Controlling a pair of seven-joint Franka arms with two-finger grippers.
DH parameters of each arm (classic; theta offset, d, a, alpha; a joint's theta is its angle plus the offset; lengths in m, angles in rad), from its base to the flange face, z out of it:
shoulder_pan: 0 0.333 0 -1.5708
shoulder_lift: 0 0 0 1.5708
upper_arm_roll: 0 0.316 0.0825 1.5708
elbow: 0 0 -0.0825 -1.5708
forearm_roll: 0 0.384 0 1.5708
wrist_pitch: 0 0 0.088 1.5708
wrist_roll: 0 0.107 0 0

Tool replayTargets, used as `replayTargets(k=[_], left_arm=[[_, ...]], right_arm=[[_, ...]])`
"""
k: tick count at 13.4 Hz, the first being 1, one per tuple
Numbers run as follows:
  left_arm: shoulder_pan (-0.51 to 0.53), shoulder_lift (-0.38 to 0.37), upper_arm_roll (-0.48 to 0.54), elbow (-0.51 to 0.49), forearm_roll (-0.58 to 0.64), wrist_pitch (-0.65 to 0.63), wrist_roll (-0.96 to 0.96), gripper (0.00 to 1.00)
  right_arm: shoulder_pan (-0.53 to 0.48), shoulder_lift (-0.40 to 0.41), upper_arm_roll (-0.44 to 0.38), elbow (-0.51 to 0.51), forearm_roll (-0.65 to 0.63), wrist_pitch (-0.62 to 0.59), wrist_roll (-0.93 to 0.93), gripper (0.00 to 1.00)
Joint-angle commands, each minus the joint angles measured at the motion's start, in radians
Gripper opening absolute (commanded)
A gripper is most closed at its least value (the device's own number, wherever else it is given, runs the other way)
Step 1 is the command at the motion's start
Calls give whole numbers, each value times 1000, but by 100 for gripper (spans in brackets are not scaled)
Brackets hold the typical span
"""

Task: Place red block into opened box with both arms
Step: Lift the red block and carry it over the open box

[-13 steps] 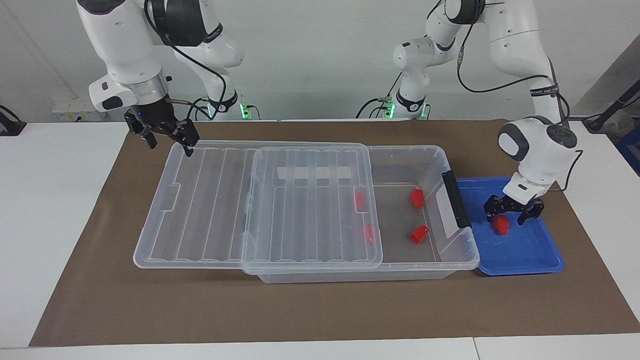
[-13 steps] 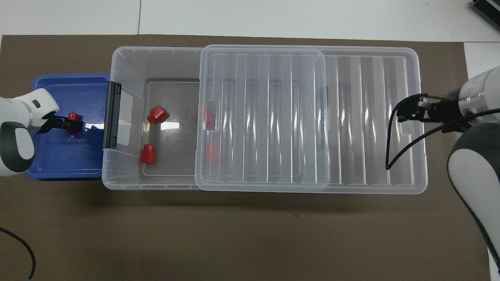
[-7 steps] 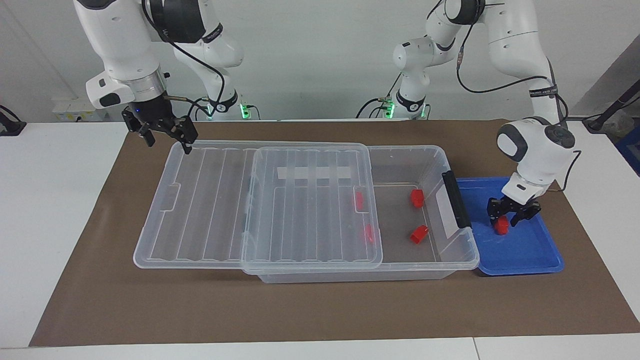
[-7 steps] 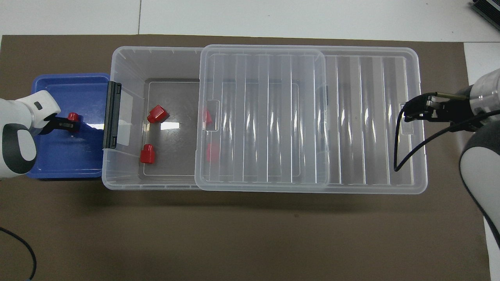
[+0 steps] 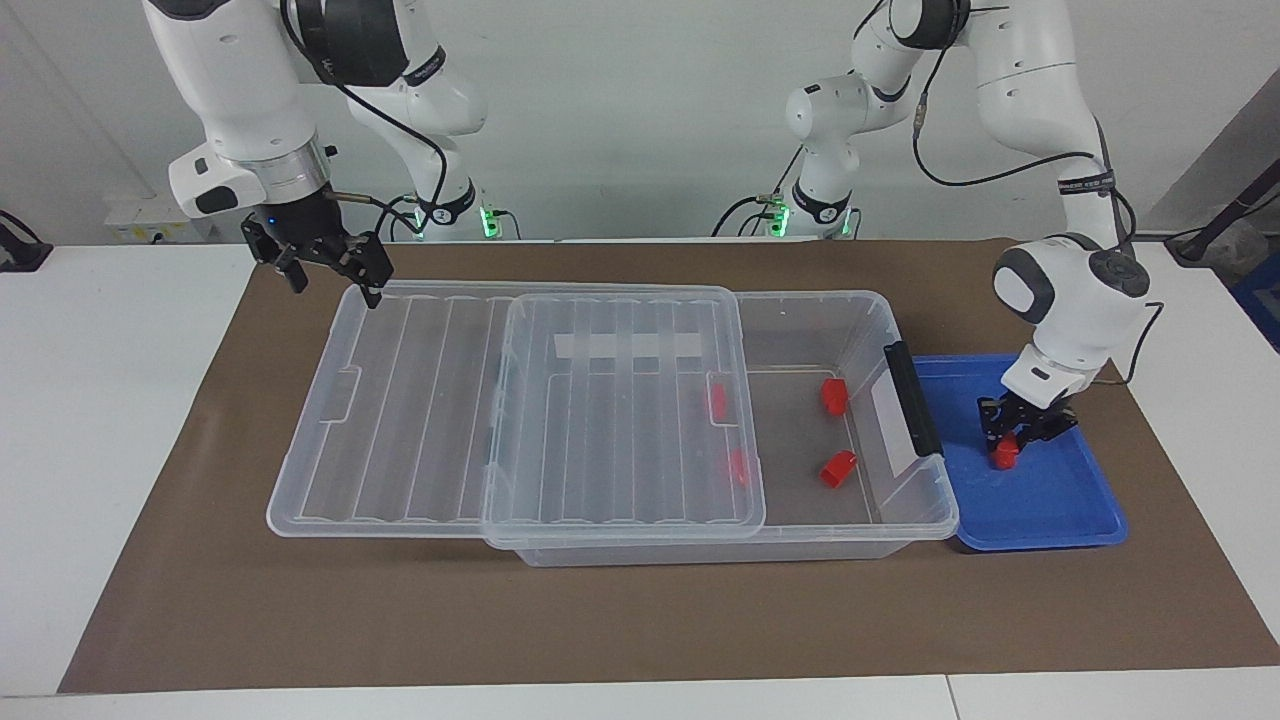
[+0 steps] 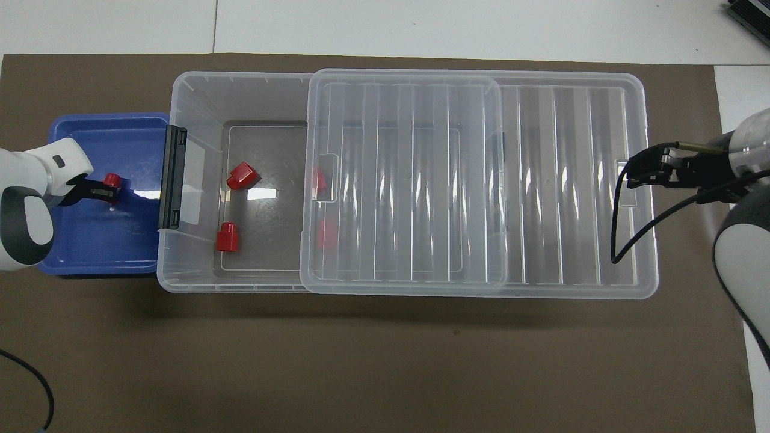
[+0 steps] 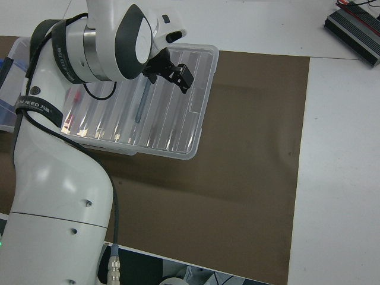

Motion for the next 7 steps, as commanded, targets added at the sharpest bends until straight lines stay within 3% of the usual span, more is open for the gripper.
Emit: replayTargets(k=[1, 4, 5, 7], left_arm=[[-5, -31, -4, 239, -2, -368, -77, 0], [-52, -32, -19, 530, -10, -798, -284, 0], [-98, -43, -22, 562, -12, -897, -394, 0], [-199, -89, -39, 582, -21, -947, -635, 0]], right_arm=[[-15, -3, 3, 7, 20, -17, -48, 100], [52, -17, -78, 7, 21, -25, -52, 100], [96, -18, -130, 7, 27, -26, -65, 100], [138, -17, -192, 7, 72, -25, -75, 100]])
